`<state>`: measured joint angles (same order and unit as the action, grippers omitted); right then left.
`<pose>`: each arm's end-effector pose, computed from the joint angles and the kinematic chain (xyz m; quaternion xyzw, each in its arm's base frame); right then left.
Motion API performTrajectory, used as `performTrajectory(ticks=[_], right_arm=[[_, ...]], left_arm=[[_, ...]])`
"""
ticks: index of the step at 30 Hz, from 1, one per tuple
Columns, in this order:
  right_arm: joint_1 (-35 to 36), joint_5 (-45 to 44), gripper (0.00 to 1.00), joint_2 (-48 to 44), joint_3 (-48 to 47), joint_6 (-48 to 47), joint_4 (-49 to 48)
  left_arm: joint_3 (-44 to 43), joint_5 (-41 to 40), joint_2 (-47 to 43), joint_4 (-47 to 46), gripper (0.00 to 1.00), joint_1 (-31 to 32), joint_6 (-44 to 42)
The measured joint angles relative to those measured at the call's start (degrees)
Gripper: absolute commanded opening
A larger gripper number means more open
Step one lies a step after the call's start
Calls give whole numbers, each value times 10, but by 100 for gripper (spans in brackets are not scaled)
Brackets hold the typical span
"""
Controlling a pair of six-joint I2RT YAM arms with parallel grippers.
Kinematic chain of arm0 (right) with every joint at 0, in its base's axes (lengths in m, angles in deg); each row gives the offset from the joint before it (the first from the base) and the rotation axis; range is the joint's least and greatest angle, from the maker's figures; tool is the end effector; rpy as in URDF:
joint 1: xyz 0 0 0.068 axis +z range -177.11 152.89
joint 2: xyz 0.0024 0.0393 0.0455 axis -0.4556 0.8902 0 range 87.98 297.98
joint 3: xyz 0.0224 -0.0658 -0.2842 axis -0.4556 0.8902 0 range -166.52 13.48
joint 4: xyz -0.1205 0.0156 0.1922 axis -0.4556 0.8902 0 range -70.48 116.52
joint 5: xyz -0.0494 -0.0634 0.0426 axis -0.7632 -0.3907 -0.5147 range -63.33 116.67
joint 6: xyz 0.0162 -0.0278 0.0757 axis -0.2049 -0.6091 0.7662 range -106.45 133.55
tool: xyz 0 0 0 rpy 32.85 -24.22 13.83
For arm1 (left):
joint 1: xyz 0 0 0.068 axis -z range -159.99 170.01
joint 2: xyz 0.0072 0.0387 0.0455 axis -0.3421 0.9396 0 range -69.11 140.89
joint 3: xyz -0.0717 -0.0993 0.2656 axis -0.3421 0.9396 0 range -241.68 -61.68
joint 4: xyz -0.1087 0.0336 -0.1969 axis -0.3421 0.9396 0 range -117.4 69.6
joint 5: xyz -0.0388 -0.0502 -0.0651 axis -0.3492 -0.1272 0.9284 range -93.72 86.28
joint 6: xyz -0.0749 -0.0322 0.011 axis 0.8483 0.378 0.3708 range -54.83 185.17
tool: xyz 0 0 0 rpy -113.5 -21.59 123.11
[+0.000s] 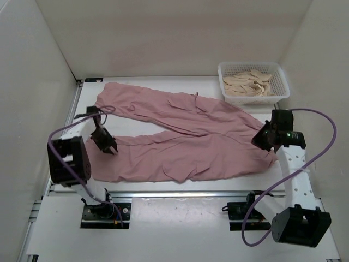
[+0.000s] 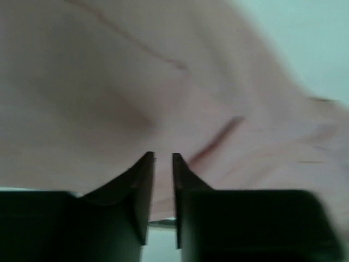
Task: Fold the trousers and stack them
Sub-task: Fold the trousers
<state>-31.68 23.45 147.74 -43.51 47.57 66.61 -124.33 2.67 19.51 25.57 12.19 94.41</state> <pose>0.1807 -0.0185 0.2978 0.3194 0.8830 0.0616 0.3385 0.2533 0.0267 0.2180 -0.3107 0.9440 -0.0725 0.0843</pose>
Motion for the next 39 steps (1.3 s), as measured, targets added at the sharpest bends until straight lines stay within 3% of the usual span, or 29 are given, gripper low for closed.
performTrajectory(ticks=[3, 7, 14, 17, 18, 20, 23, 24, 25, 29, 32, 35, 39], right_arm=[[-3, 22, 15, -35, 41, -16, 21], [-3, 39, 21, -74, 62, -25, 44], [-3, 41, 24, -108, 61, -25, 67], [-3, 40, 38, -113, 61, -20, 77], [-3, 40, 53, -115, 61, -17, 83], [-3, 43, 67, -120, 60, -12, 94], [-3, 49, 71, -124, 57, -5, 104], [-3, 51, 71, -124, 57, -3, 106], [-3, 53, 72, -122, 57, 1, 110], [-3, 60, 72, -113, 57, 12, 115], [-3, 64, 73, -102, 57, 16, 114], [-3, 66, 75, -91, 57, 13, 111], [-3, 68, 78, -88, 51, -1, 111]], left_arm=[[45, 0, 84, -7, 38, -1, 6], [15, 2, 135, -3, 38, -3, 6], [-191, 7, 280, 20, 39, -3, 0], [-349, 4, 374, 67, 39, 1, -11], [-406, -2, 407, 77, 39, 2, -15], [-511, -5, 462, 96, 40, 4, -23], [-608, -19, 503, 116, 85, 6, -37], [-619, -22, 503, 122, 95, 6, -38], [-622, -26, 495, 128, 100, 4, -39], [-536, -22, 398, 111, 97, -24, -35], [-428, -14, 290, 92, 92, -88, -35], [-325, -13, 212, 61, 93, -168, -33], [-223, -5, 199, 35, 93, -245, -27]])
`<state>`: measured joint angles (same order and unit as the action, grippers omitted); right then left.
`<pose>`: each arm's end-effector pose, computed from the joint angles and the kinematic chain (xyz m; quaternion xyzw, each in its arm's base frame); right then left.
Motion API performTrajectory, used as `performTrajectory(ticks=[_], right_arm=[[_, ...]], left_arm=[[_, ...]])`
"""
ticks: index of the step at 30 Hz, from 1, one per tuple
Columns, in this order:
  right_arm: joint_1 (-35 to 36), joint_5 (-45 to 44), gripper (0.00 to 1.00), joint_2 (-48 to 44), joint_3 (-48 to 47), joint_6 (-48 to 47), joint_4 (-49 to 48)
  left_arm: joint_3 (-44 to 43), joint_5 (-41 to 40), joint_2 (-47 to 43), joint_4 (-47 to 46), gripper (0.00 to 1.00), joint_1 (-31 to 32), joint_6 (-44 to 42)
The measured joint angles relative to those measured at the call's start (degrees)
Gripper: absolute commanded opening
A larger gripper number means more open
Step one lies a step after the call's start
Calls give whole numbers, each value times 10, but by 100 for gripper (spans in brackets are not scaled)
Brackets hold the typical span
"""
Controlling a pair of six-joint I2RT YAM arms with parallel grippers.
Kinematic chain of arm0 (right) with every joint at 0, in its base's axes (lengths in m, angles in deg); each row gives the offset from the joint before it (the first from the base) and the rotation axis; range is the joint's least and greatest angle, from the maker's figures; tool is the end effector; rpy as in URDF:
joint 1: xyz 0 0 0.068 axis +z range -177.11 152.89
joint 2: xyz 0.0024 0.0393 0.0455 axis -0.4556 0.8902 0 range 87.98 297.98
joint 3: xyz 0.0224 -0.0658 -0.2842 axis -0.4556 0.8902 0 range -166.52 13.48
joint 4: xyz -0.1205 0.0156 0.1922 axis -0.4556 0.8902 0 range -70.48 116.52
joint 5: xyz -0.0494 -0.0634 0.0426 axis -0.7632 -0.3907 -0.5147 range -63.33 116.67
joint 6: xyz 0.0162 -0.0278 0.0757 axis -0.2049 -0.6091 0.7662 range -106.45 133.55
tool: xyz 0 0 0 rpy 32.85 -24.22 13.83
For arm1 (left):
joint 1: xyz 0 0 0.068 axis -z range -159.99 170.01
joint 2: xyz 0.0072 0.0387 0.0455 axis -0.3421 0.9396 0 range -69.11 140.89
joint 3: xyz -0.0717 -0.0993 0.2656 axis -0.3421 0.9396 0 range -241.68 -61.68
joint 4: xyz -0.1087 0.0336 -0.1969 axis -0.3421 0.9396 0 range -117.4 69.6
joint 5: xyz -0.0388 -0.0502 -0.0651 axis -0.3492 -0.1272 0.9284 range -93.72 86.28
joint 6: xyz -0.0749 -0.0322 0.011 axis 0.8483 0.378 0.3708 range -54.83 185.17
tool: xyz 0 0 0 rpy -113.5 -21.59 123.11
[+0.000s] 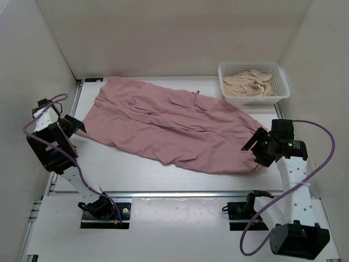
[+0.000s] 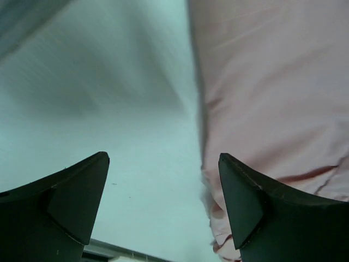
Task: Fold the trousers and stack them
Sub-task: Fold the trousers
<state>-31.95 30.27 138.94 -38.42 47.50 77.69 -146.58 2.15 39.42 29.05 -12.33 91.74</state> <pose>0.1269 -0.0063 0.2755 0.3101 0.9074 0.1000 0.2654 0.2999 0.1812 0.2115 -0.4854 0.8685 -0.0467 0.0889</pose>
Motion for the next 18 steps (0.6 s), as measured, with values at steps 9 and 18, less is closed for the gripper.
performTrajectory(ticks=[9, 18], right_arm=[[0, 26, 85, 2, 12, -11, -16], [0, 30, 92, -17, 21, -7, -16]], left_arm=[[-2, 26, 92, -14, 100, 37, 12], [-56, 23, 127, -17, 80, 58, 22]])
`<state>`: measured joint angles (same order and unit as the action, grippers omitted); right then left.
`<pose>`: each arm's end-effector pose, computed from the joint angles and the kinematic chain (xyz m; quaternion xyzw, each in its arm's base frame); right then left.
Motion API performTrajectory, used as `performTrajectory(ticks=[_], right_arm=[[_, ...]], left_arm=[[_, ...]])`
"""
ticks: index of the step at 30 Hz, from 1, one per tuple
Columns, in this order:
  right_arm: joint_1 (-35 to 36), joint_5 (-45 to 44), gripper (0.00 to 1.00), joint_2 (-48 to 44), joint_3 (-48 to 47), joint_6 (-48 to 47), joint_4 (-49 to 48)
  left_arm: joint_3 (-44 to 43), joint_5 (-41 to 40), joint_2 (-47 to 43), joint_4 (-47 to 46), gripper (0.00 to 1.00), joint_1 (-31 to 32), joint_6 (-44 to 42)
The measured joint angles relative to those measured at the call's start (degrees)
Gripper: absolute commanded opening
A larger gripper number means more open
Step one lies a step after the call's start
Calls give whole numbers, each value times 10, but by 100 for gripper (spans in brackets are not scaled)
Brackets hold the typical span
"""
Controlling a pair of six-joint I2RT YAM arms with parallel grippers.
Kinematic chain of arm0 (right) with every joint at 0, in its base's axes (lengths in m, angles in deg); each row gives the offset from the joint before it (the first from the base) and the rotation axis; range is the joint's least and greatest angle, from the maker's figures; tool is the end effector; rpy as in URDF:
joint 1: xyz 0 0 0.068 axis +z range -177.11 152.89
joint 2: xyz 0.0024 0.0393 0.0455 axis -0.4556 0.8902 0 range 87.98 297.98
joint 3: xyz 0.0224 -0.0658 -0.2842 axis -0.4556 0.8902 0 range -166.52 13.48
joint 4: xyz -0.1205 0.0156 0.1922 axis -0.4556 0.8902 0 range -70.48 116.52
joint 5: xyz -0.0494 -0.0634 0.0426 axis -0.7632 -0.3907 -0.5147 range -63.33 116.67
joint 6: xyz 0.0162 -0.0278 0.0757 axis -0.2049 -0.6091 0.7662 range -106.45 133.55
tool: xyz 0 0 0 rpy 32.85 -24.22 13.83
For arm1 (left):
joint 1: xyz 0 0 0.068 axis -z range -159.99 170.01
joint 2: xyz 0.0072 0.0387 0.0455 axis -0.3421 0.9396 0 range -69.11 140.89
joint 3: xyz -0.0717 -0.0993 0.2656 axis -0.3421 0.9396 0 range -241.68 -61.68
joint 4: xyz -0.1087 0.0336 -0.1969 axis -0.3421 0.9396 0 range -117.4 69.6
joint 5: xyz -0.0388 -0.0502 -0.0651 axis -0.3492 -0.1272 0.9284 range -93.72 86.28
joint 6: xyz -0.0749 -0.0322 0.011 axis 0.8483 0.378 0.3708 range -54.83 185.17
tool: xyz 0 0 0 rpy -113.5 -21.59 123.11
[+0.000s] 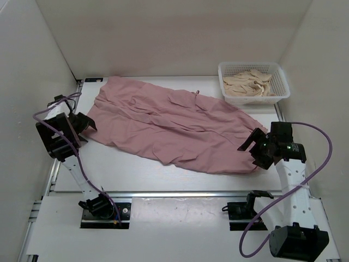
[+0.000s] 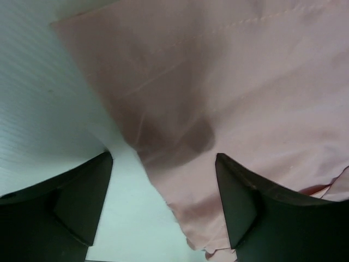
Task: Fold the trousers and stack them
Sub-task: Fold the trousers
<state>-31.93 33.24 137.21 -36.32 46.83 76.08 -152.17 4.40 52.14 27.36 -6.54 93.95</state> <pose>0.1235 -0.0022 0.2706 0.2958 0.9079 0.1249 0.2696 0.3521 0.1646 0.1571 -0.4603 0.8841 -0.0716 0.0377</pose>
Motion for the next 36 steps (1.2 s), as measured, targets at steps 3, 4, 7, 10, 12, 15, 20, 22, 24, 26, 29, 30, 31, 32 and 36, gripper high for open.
performTrajectory(ticks=[3, 4, 7, 10, 12, 15, 20, 22, 24, 26, 29, 30, 31, 32, 36], right_arm=[[0, 10, 100, 5, 15, 14, -8], [0, 20, 100, 8, 23, 17, -13], [-10, 67, 100, 8, 77, 41, -43], [-17, 89, 100, 9, 123, 61, -46], [-17, 90, 100, 10, 129, 70, -40], [-18, 67, 96, -1, 121, 80, -39], [-20, 7, 96, -24, 82, 89, -30], [-23, -10, 96, -16, 61, 90, -16], [-23, -19, 88, -1, 49, 95, -10], [-23, -21, 80, 12, 56, 103, -9], [-23, -20, 68, 21, 92, 122, -11], [-23, -21, 65, 18, 110, 130, -11], [-23, -21, 62, 14, 123, 135, -11], [-23, -22, 60, 10, 135, 142, -11], [-23, -42, 58, 15, 145, 158, -18]], left_arm=[[-20, -2, 14, 1, 45, 9, 4], [-24, -1, 18, -2, 33, 13, 3], [-37, -2, 29, -5, 11, 24, 2], [-51, -2, 32, -4, 11, 31, -3], [-62, -2, 31, 1, 11, 32, -6], [-71, -2, 17, 5, 11, 32, -9], [-72, -2, -61, 12, 11, 31, -12], [-75, 0, -91, 14, 11, 31, -16], [-80, 2, -115, 13, 11, 31, -18], [-86, 7, -127, 12, 11, 31, -20], [-87, 16, -129, 11, 11, 31, -21], [-87, 18, -129, 12, 11, 31, -21], [-87, 20, -129, 13, 11, 31, -21], [-87, 21, -129, 14, 11, 31, -22], [-87, 25, -128, 17, 11, 31, -22]])
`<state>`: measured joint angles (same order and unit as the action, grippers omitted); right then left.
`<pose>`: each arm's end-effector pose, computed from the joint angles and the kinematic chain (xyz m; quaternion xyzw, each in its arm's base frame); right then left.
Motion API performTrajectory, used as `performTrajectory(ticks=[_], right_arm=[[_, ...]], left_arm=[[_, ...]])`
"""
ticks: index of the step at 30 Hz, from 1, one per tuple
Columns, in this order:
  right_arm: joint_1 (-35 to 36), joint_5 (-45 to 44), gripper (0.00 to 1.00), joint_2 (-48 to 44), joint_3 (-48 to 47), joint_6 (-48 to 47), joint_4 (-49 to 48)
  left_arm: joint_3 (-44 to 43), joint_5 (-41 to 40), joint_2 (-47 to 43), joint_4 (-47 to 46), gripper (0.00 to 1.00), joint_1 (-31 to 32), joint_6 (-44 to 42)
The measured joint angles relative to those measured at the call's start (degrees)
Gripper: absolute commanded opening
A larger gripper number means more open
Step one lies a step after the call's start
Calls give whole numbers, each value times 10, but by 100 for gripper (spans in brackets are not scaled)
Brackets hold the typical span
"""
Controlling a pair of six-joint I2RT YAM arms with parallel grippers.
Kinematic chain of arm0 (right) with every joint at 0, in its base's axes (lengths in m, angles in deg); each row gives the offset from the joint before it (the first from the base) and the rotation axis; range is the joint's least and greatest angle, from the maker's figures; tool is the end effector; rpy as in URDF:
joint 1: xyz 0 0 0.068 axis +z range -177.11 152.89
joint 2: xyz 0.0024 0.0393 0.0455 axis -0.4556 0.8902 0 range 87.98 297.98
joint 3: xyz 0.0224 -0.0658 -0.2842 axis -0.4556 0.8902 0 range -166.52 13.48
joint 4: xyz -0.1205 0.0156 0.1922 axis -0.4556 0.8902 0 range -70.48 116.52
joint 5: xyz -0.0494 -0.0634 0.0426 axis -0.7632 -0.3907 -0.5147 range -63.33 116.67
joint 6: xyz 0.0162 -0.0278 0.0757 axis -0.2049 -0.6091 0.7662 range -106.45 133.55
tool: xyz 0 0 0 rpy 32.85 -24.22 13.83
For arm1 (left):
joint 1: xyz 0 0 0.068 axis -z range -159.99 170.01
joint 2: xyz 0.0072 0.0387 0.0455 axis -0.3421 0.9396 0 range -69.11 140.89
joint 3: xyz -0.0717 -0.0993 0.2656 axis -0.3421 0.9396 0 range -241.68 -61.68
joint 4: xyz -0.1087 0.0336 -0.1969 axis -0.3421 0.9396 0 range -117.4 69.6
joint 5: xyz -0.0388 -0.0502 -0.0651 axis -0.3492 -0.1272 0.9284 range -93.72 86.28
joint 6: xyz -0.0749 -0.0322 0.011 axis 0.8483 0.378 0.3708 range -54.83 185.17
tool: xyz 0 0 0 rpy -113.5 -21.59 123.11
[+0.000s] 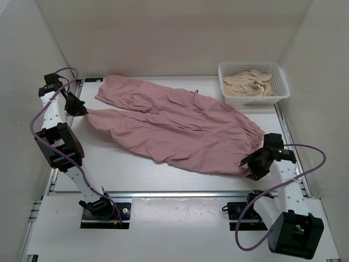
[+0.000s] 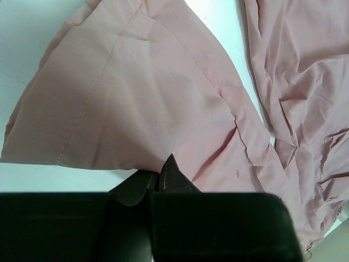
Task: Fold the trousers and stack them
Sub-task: Fold the trousers
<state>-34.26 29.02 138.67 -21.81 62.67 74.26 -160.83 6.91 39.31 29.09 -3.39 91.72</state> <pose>0.1057 -0.0103 0.1992 0.4613 0.8701 0.0806 0.1538 0.3581 0.1405 0.2772 -0.3934 0.8907 -0.0963 0.2065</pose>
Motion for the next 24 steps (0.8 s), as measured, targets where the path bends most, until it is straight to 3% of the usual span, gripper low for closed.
performTrajectory(ticks=[9, 15, 18, 24], right_arm=[[0, -32, 57, 68, 15, 20, -65], [0, -64, 75, 79, 13, 28, -79], [-2, -86, 75, -1, 7, 29, -54], [-6, -97, 59, -72, -2, 45, -1]], left_arm=[[0, 10, 0, 1, 11, 0, 0], [-2, 10, 1, 6, 11, 0, -1], [-7, 12, 1, 8, 11, 0, -2], [-15, 14, 1, 13, 11, 0, -2]])
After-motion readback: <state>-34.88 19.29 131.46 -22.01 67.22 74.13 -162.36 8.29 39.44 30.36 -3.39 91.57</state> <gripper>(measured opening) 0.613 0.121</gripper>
